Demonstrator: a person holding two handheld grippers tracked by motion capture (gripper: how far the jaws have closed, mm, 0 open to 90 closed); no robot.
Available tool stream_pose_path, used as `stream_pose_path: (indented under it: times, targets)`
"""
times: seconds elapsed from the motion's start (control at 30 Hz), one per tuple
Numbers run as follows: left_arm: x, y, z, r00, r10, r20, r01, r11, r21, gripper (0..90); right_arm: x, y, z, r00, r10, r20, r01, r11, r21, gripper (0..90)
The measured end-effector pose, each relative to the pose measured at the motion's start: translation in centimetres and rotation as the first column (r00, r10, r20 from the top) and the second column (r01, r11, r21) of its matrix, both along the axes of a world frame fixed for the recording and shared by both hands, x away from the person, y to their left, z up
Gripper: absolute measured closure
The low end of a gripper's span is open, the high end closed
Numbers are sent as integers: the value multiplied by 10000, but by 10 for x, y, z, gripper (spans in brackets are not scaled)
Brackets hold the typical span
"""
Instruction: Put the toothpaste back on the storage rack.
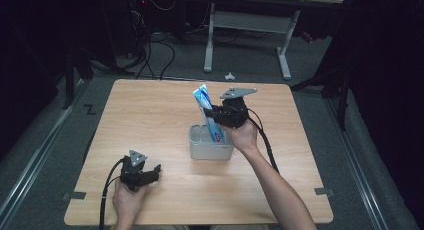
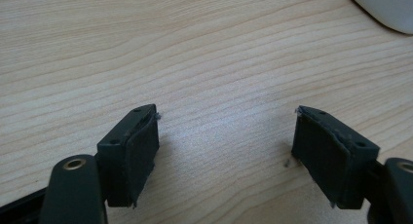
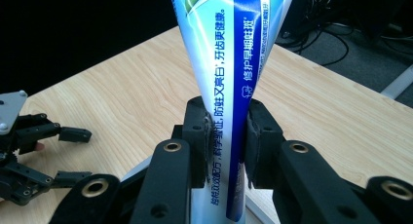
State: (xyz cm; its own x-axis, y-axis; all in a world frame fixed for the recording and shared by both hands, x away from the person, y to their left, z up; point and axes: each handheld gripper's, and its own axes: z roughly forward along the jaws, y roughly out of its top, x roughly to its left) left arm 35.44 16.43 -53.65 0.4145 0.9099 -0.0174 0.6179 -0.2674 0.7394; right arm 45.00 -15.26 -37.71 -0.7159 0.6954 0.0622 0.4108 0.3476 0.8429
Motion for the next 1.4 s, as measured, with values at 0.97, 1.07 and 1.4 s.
stream_pose_path:
  times: [0.97,1.07,1.4]
  targets:
    - [0,0,0,10000,-5,5,5,10000,8,255,-2,0,-21,9997,116,-224,-130,9981,-610,743]
    - [0,0,0,10000,-4,5,4,10000,8,255,-5,0,-22,9997,193,-158,-204,9971,-729,743]
    - [0,0,0,10000,0,4,0,10000,3,255,-9,-1,-27,9995,277,-140,-288,9955,-907,744]
